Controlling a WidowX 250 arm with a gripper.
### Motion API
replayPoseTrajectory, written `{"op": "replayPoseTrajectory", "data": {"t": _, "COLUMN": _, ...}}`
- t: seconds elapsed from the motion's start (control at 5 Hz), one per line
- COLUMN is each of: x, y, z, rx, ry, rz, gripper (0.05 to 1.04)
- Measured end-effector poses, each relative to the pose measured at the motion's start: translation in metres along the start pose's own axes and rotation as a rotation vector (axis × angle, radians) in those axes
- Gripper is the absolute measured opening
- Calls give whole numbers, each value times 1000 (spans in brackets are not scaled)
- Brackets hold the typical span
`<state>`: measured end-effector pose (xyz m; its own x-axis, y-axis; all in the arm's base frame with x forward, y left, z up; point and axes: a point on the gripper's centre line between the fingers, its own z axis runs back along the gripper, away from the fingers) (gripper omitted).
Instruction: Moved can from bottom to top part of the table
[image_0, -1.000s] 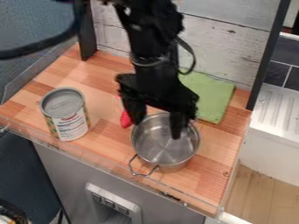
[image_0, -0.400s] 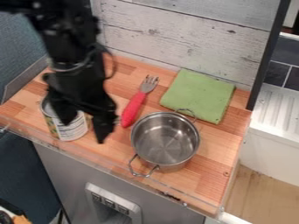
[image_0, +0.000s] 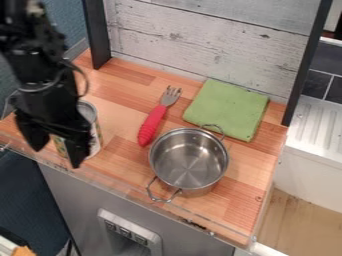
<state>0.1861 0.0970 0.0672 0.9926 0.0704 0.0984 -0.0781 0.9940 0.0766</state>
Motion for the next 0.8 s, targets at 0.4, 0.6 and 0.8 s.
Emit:
{"op": "replayPoseTrajectory", "data": {"t": 0.4, "x": 22, "y": 28, "z": -20, "rx": 3, "ry": 51, "rz": 96, "gripper": 1000}}
{"op": "replayPoseTrajectory", "data": {"t": 0.6, "x": 35, "y": 35, "z": -28, "rx": 1, "ry": 65, "rz": 113, "gripper": 999}}
{"op": "replayPoseTrajectory", "data": {"t": 0.8, "x": 49, "y": 33, "z": -31, "rx": -8, "ry": 57, "rz": 102, "gripper": 1000}}
